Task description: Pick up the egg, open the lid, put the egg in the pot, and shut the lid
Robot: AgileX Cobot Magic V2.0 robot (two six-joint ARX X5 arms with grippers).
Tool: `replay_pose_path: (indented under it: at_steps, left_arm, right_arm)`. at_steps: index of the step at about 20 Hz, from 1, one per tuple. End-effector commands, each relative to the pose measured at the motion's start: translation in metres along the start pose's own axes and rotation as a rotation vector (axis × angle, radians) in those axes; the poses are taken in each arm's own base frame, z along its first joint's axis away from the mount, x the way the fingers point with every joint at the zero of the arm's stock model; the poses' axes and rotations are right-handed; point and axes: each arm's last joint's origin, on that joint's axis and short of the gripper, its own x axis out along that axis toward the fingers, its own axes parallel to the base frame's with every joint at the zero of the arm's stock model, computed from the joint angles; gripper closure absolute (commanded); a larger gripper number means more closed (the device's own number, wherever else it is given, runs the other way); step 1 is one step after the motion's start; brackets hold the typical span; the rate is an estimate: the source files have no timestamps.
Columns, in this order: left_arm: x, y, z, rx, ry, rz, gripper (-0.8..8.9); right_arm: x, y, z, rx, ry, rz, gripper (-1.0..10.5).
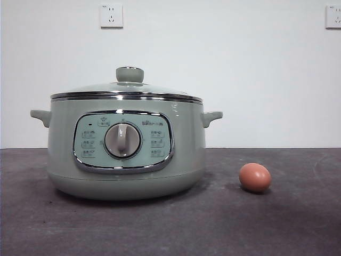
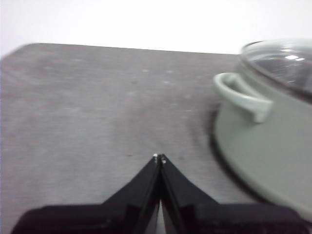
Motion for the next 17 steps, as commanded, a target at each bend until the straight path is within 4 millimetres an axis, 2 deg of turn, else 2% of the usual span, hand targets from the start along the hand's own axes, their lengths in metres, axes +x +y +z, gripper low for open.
replay_pose_path:
  at_steps: [1,8,13,17]
  left_arm:
    - [-0.001,-0.002,0.002,-0.061,0.007,-0.068,8.21]
    - [-0.016,-0.008,0.029,-0.092,0.015,-0.122,8.21]
    - [-0.028,-0.014,0.055,-0.158,-0.004,-0.199,8.21]
    - [-0.036,-0.019,0.073,-0.165,0.051,-0.245,8.21]
  right_arm:
    - [-0.001,0.000,0.003,0.081,-0.014,0.002,9.6]
    - [-0.004,0.004,0.027,0.148,0.009,-0.002,9.6]
    - [-0.006,0.009,0.055,0.172,0.114,-0.019,9.6]
    - [-0.005,0.013,0.083,0.172,0.196,0.009,9.6]
